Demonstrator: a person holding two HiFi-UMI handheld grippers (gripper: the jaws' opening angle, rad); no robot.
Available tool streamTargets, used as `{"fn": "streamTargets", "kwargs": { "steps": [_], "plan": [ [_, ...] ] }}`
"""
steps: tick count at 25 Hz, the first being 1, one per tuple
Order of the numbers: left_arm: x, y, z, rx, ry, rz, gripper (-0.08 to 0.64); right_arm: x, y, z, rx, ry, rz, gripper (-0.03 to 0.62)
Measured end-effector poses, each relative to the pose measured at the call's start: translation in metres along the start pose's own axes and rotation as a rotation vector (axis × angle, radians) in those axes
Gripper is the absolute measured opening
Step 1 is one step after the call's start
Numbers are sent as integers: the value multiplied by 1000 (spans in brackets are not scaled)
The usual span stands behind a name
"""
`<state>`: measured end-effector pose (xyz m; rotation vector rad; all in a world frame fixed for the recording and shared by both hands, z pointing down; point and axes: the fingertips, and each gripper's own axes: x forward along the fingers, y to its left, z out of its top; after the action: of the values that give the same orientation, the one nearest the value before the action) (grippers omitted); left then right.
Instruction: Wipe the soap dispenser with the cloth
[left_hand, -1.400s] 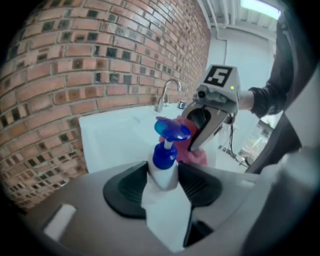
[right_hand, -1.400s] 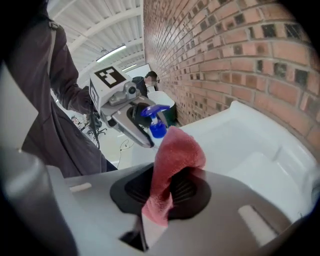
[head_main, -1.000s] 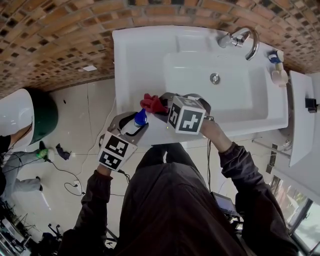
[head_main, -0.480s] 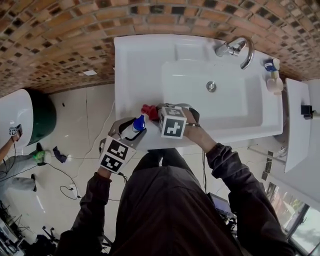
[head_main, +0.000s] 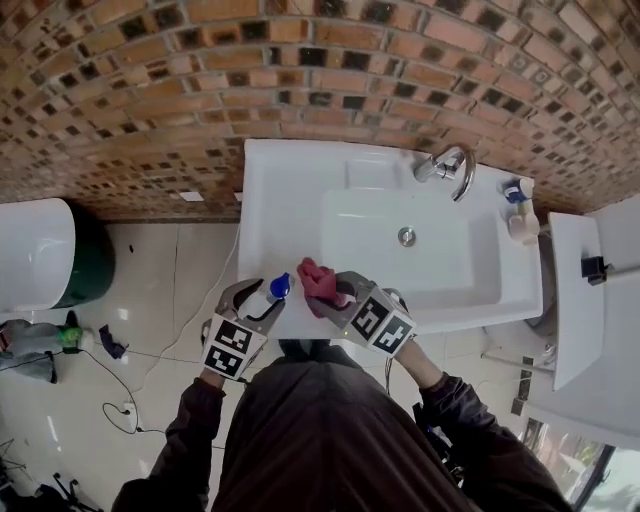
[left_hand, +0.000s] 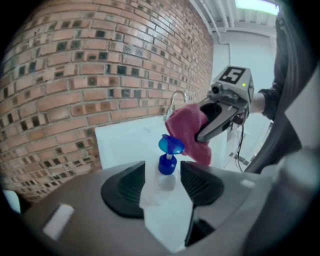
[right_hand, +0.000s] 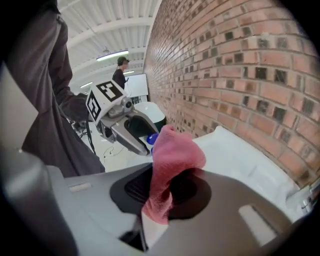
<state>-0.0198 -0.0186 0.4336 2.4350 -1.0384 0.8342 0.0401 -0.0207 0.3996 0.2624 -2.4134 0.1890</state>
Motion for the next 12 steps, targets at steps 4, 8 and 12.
{"fn": "streamTargets", "kwargs": {
  "steps": [4,8,12],
  "plan": [
    [-12,1,11,-53,-66,64,231,-20,4,16,52,-99,-37,67],
    [-39,-19,20,-104,-142,66,207,-23,29,16,88,-124,-42,67],
    [-55,-27,33,-126,-210,96,140,-24,36,19,102,-145,-31,67]
  ]
}}
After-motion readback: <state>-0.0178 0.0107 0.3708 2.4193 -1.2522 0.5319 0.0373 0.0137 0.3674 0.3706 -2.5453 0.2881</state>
